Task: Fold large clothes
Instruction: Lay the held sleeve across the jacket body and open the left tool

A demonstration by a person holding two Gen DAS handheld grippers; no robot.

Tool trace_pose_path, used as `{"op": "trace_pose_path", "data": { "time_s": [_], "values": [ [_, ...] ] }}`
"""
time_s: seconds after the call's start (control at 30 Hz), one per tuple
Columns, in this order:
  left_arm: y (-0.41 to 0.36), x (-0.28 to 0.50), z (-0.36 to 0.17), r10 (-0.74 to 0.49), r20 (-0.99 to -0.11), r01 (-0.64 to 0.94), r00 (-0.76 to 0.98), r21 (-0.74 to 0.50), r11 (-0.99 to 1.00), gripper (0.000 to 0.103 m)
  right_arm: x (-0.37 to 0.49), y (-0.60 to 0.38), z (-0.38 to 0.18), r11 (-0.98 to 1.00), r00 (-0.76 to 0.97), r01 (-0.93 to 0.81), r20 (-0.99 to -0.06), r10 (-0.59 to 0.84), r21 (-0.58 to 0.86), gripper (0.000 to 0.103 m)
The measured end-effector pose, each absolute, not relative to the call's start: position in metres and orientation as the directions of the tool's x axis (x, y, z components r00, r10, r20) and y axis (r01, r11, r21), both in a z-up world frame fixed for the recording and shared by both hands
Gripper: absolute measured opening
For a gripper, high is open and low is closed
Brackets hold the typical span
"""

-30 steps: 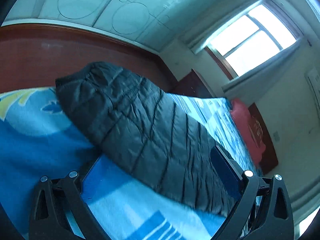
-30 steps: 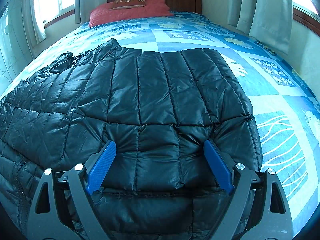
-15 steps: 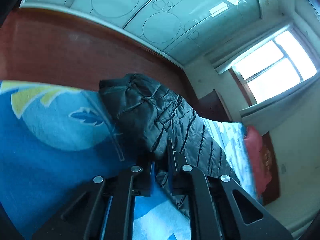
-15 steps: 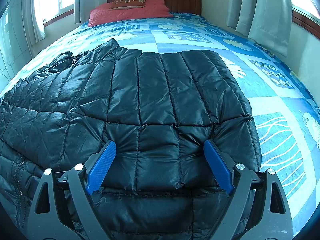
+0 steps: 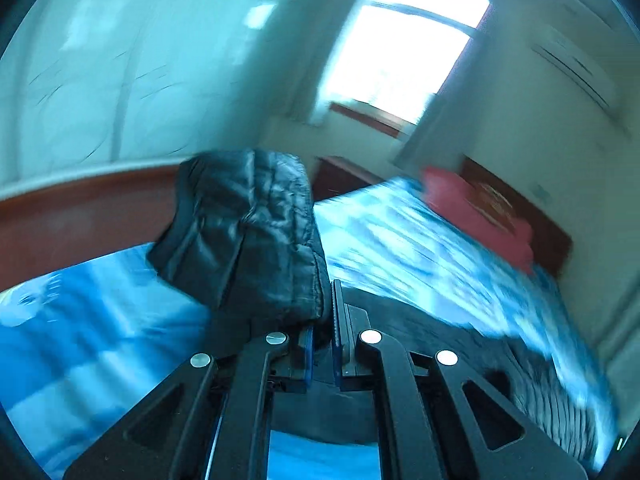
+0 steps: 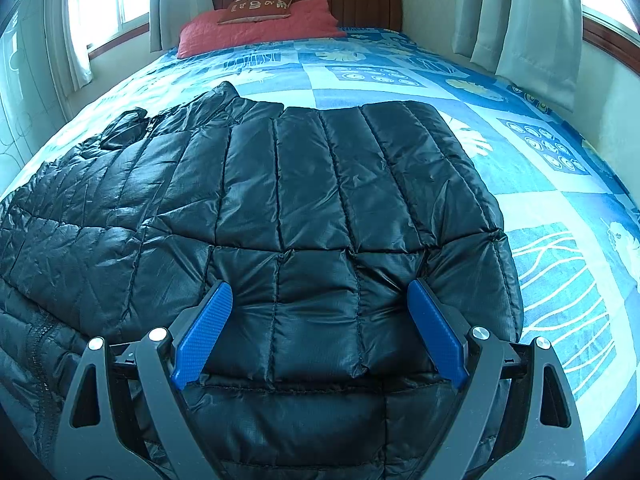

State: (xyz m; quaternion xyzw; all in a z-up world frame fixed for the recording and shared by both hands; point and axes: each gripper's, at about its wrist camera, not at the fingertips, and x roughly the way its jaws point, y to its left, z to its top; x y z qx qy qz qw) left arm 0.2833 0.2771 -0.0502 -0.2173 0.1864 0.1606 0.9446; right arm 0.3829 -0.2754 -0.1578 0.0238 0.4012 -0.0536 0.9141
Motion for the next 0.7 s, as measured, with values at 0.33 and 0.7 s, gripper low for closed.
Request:
{"op": "trace_pose_path", "data": {
  "time_s": [0.33,0.7],
  "values": [
    [0.082,0.348,-0.053,-0.058,-0.481,-0.052,0.875,-0.213,0.976,0.006,0.381,-0.279,-0.158,0.992,0.685,0.116,-0.727,-0.048,0.044,0.089],
    [-0.050,0.358,-0.094,-0.194,-0.611,0.159,0.768,-0.111,0.981,0.036,0.379,-0.282,-0.158,0.991,0.694,0.114,-0.720,-0.026,0.073,0.089]
  ]
}}
